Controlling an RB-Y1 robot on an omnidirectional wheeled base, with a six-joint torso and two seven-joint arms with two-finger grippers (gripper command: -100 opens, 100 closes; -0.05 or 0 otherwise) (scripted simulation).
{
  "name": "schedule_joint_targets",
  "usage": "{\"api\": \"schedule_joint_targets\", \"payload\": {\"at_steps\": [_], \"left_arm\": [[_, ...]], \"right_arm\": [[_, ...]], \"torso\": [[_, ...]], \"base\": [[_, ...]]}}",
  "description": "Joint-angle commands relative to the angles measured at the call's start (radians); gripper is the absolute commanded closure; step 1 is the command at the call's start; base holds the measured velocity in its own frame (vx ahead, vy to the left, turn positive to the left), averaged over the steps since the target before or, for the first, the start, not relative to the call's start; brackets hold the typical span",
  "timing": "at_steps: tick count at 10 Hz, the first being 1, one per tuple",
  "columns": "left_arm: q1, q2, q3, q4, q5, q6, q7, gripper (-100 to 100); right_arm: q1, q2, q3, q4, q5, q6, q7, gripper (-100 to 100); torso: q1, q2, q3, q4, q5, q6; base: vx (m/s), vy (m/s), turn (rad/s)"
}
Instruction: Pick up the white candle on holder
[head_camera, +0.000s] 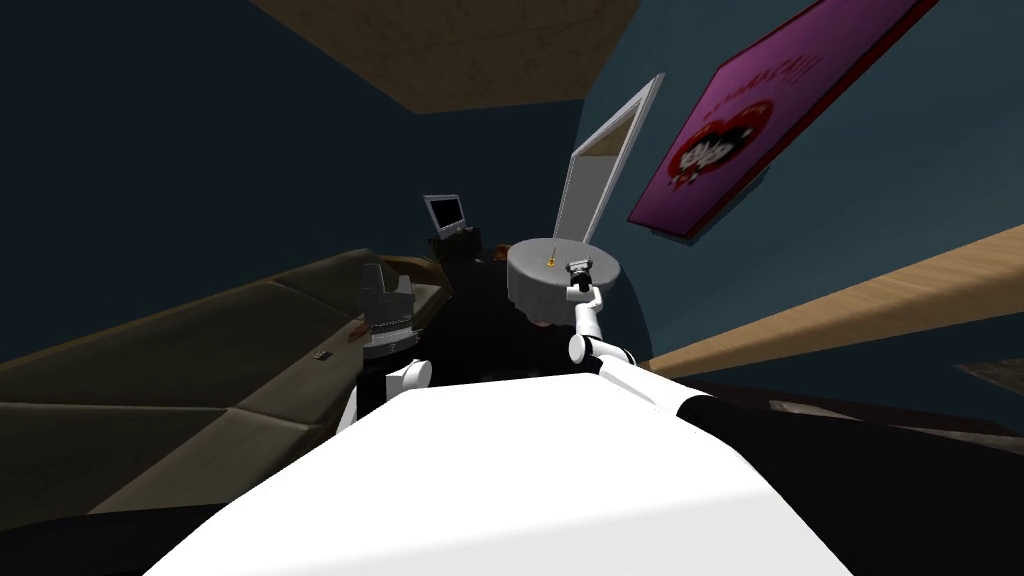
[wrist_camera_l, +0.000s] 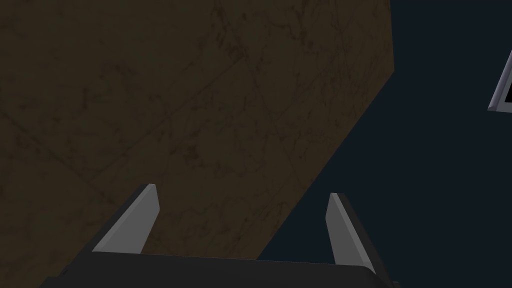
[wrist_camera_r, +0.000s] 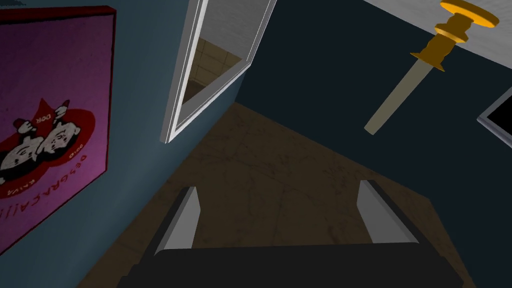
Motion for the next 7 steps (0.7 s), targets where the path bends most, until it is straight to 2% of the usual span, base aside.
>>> {"api": "schedule_joint_targets", "payload": {"at_steps": [1, 2, 4, 5, 7], "left_arm": [[0.000, 0.000, 0.000, 0.000, 0.000, 0.000, 0.000, 0], [0.000, 0.000, 0.000, 0.000, 0.000, 0.000, 0.000, 0], [0.000, 0.000, 0.000, 0.000, 0.000, 0.000, 0.000, 0], [0.000, 0.000, 0.000, 0.000, 0.000, 0.000, 0.000, 0], [0.000, 0.000, 0.000, 0.000, 0.000, 0.000, 0.000, 0]], "right_arm": [[-0.019, 0.012, -0.011, 0.044, 0.004, -0.017, 0.050, -100], [-0.019, 0.012, -0.011, 0.044, 0.004, -0.017, 0.060, -100], [-0.039, 0.043, -0.024, 0.090, 0.010, -0.033, 0.115, -100], [-0.039, 0.043, -0.024, 0.090, 0.010, -0.033, 0.115, -100], [-0.052, 0.090, -0.037, 0.127, 0.017, -0.045, 0.159, -100]], "torso": [[0.000, 0.000, 0.000, 0.000, 0.000, 0.000], [0.000, -0.003, -0.002, -0.001, 0.000, 0.000], [0.000, 0.000, 0.000, 0.000, 0.000, 0.000], [-0.001, -0.001, -0.001, 0.000, 0.000, 0.000], [-0.001, 0.001, 0.000, 0.000, 0.000, 0.000]], "base": [[0.174, 0.001, -0.012], [0.119, 0.004, 0.001], [0.116, -0.007, -0.010], [0.109, -0.002, 0.002], [0.112, -0.022, -0.015]]}}
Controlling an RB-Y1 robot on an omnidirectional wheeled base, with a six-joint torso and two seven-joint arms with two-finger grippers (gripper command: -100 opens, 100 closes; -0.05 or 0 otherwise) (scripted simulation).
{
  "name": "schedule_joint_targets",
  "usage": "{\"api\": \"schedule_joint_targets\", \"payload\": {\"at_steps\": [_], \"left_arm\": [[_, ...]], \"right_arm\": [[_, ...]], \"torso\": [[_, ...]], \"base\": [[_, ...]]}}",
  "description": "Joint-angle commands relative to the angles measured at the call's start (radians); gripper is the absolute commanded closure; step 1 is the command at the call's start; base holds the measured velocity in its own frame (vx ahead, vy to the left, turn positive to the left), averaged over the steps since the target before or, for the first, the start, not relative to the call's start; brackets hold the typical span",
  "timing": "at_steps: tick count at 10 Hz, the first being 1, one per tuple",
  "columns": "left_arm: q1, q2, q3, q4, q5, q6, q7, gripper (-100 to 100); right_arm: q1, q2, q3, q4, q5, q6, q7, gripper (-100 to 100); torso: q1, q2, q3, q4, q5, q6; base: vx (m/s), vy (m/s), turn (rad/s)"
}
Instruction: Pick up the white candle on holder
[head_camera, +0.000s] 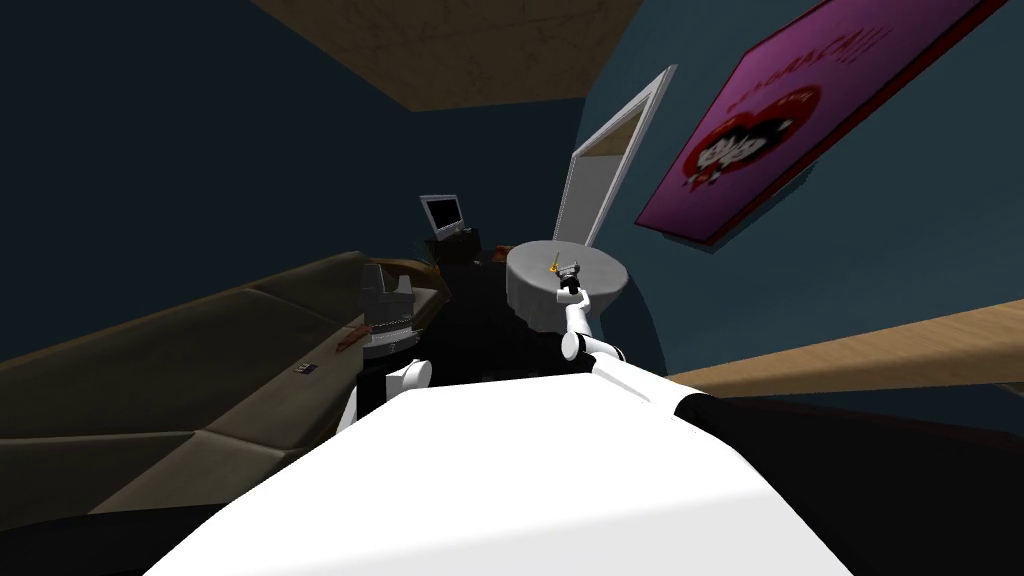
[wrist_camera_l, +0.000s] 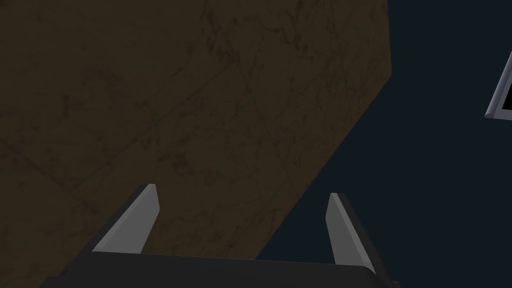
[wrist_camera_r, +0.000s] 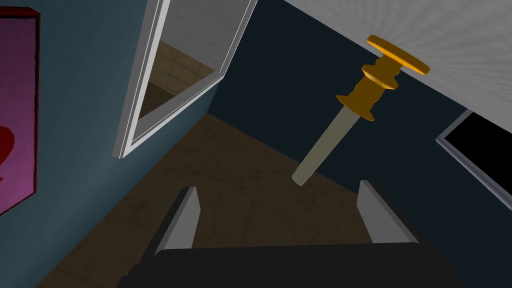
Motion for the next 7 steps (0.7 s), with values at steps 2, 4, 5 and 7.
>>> {"api": "schedule_joint_targets", "payload": {"at_steps": [2, 4, 5, 7], "left_arm": [[0.000, 0.000, 0.000, 0.000, 0.000, 0.000, 0.000, 0], [0.000, 0.000, 0.000, 0.000, 0.000, 0.000, 0.000, 0], [0.000, 0.000, 0.000, 0.000, 0.000, 0.000, 0.000, 0], [0.000, 0.000, 0.000, 0.000, 0.000, 0.000, 0.000, 0]], "right_arm": [[-0.010, 0.075, -0.015, 0.028, 0.008, -0.009, 0.045, -100], [-0.010, 0.077, -0.015, 0.028, 0.008, -0.009, 0.045, -100], [-0.010, 0.113, -0.023, 0.040, 0.011, -0.012, 0.058, -100], [-0.004, 0.111, -0.016, 0.025, 0.010, -0.003, 0.053, -100]], "torso": [[-0.001, -0.002, -0.001, 0.000, 0.000, 0.000], [-0.001, 0.000, 0.000, 0.000, 0.000, 0.000], [0.001, 0.003, 0.002, 0.001, 0.000, 0.000], [-0.003, 0.000, 0.000, 0.000, -0.001, 0.000]], "base": [[0.169, -0.070, -0.019], [0.085, -0.025, 0.001], [0.123, -0.062, -0.048], [0.090, -0.050, -0.001]]}}
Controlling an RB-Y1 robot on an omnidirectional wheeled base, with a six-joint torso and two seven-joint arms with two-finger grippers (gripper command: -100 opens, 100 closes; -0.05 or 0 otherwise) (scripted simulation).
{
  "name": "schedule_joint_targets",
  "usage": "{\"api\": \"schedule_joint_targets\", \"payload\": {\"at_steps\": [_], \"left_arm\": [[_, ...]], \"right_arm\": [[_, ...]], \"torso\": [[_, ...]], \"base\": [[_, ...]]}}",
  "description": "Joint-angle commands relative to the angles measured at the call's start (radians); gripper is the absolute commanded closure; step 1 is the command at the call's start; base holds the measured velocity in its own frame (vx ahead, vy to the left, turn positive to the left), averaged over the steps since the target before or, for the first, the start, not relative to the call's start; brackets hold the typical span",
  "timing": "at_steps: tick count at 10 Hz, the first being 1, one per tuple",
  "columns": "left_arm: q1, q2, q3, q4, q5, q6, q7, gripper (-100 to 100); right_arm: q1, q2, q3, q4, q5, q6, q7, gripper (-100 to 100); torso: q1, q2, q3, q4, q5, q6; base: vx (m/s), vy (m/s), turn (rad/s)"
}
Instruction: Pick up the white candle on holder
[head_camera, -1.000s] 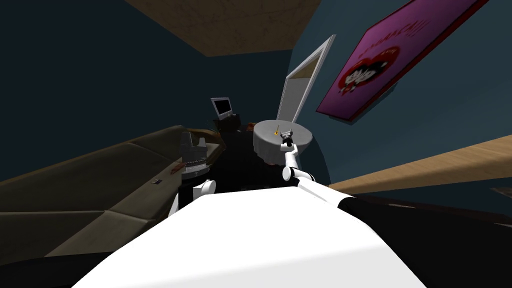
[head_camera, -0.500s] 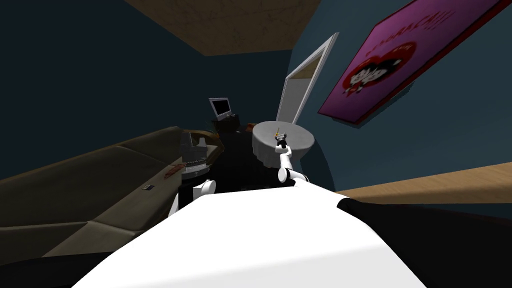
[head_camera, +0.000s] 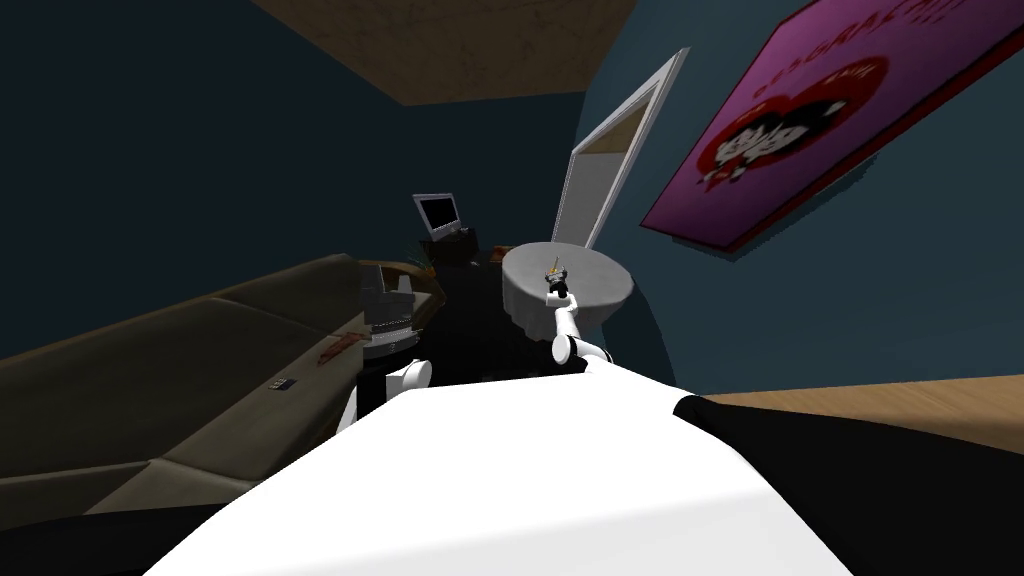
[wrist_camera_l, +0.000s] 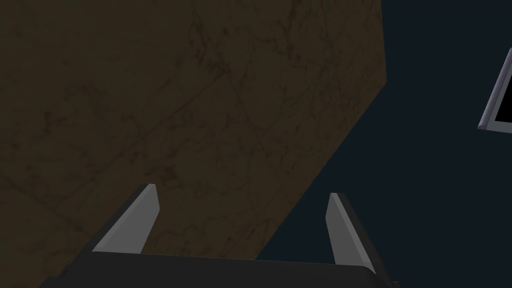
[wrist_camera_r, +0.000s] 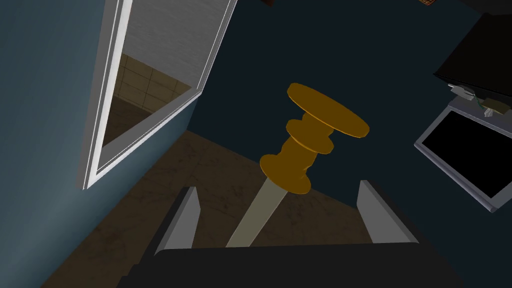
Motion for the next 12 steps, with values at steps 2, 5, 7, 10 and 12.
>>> {"api": "schedule_joint_targets", "payload": {"at_steps": [2, 5, 7, 10, 12], "left_arm": [[0.000, 0.000, 0.000, 0.000, 0.000, 0.000, 0.000, 0], [0.000, 0.000, 0.000, 0.000, 0.000, 0.000, 0.000, 0], [0.000, 0.000, 0.000, 0.000, 0.000, 0.000, 0.000, 0], [0.000, 0.000, 0.000, 0.000, 0.000, 0.000, 0.000, 0], [0.000, 0.000, 0.000, 0.000, 0.000, 0.000, 0.000, 0]], "right_arm": [[0.000, -0.046, -0.016, 0.033, -0.008, -0.011, -0.011, -100], [0.001, -0.128, -0.049, 0.099, -0.025, -0.034, -0.033, -100], [0.001, -0.139, -0.049, 0.099, -0.025, -0.034, -0.033, -100], [0.001, -0.224, -0.082, 0.160, -0.042, -0.056, -0.054, -100], [0.001, -0.232, -0.082, 0.166, -0.042, -0.056, -0.054, -100]], "torso": [[0.001, 0.002, 0.001, 0.000, 0.000, 0.000], [0.002, -0.001, -0.002, -0.003, -0.002, -0.002], [0.001, -0.002, -0.004, -0.004, -0.002, -0.002], [0.000, -0.005, -0.005, -0.006, -0.003, -0.002], [0.000, -0.005, -0.005, -0.006, -0.003, -0.002]], "base": [[-0.003, 0.007, 0.109], [-0.045, 0.042, 0.215], [-0.014, 0.022, 0.050], [-0.021, 0.029, 0.182], [-0.016, 0.023, 0.043]]}}
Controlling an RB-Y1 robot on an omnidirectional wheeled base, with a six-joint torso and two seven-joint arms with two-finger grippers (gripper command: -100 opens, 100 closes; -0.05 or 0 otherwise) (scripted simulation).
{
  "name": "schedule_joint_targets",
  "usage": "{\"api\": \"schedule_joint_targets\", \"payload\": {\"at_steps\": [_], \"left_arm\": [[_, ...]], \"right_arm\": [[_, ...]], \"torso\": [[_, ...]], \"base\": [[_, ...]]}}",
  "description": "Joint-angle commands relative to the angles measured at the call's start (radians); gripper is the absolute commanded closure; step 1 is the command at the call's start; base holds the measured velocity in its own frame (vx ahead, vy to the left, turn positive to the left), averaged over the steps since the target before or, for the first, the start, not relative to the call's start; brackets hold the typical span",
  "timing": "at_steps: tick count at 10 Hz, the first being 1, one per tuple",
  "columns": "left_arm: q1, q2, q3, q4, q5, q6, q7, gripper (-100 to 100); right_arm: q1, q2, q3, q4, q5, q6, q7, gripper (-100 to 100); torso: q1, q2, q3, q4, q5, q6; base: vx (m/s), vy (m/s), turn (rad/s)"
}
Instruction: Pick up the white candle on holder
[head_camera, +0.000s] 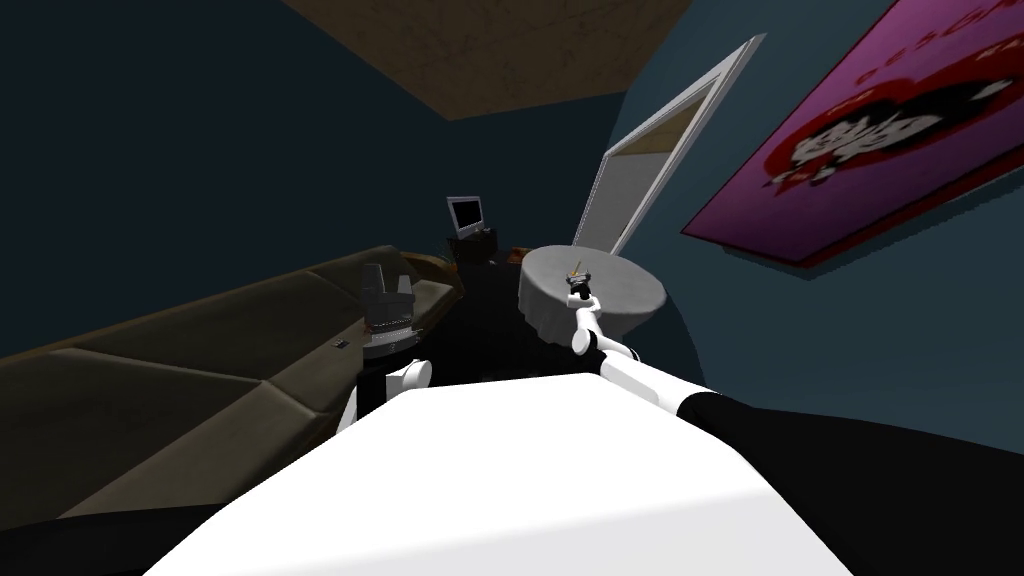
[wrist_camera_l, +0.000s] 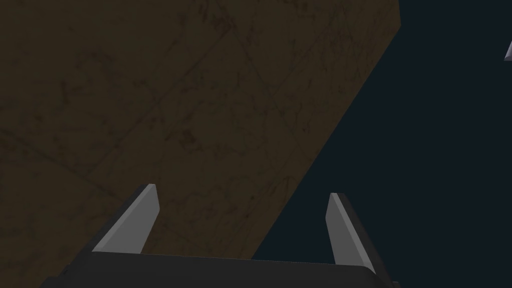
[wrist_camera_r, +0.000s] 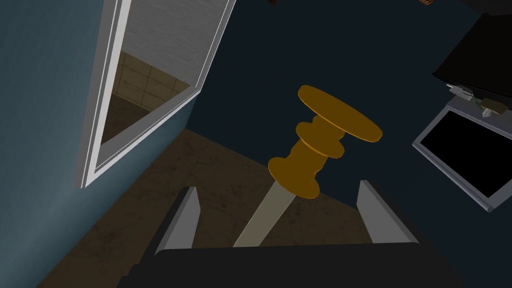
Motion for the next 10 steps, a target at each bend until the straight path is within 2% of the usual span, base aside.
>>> {"api": "schedule_joint_targets", "payload": {"at_steps": [1, 3, 5, 6, 7, 9, 10], "left_arm": [[0.000, 0.000, 0.000, 0.000, 0.000, 0.000, 0.000, 0], [0.000, 0.000, 0.000, 0.000, 0.000, 0.000, 0.000, 0], [0.000, 0.000, 0.000, 0.000, 0.000, 0.000, 0.000, 0], [0.000, 0.000, 0.000, 0.000, 0.000, 0.000, 0.000, 0], [0.000, 0.000, 0.000, 0.000, 0.000, 0.000, 0.000, 0], [0.000, 0.000, 0.000, 0.000, 0.000, 0.000, 0.000, 0], [0.000, 0.000, 0.000, 0.000, 0.000, 0.000, 0.000, 0]], "right_arm": [[-0.011, -0.012, -0.008, 0.028, 0.000, -0.012, 0.003, -100], [-0.011, -0.090, -0.041, 0.094, -0.017, -0.035, -0.018, -100], [-0.011, -0.104, -0.041, 0.099, -0.017, -0.035, -0.018, -100], [-0.011, -0.151, -0.058, 0.127, -0.025, -0.046, -0.029, -100], [-0.011, -0.151, -0.058, 0.152, -0.025, -0.046, -0.029, -100], [-0.011, -0.151, -0.058, 0.127, -0.025, -0.046, -0.029, -100], [-0.010, -0.197, -0.075, 0.161, -0.033, -0.057, -0.040, -100]], "torso": [[0.000, 0.000, 0.000, 0.000, 0.000, 0.000], [0.000, 0.000, 0.000, 0.000, 0.000, -0.001], [0.001, 0.001, 0.000, 0.000, 0.000, 0.000], [0.000, 0.001, 0.000, 0.000, 0.000, 0.000], [0.001, 0.000, 0.000, 0.000, 0.000, -0.001], [0.000, 0.000, 0.000, 0.000, 0.000, 0.000], [-0.001, 0.000, 0.000, 0.000, 0.000, 0.000]], "base": [[0.000, 0.002, -0.022], [-0.024, 0.036, 0.292], [-0.020, 0.026, 0.034], [-0.021, 0.038, 0.222], [-0.018, 0.028, 0.127], [-0.003, 0.008, -0.027], [-0.012, 0.025, 0.255]]}}
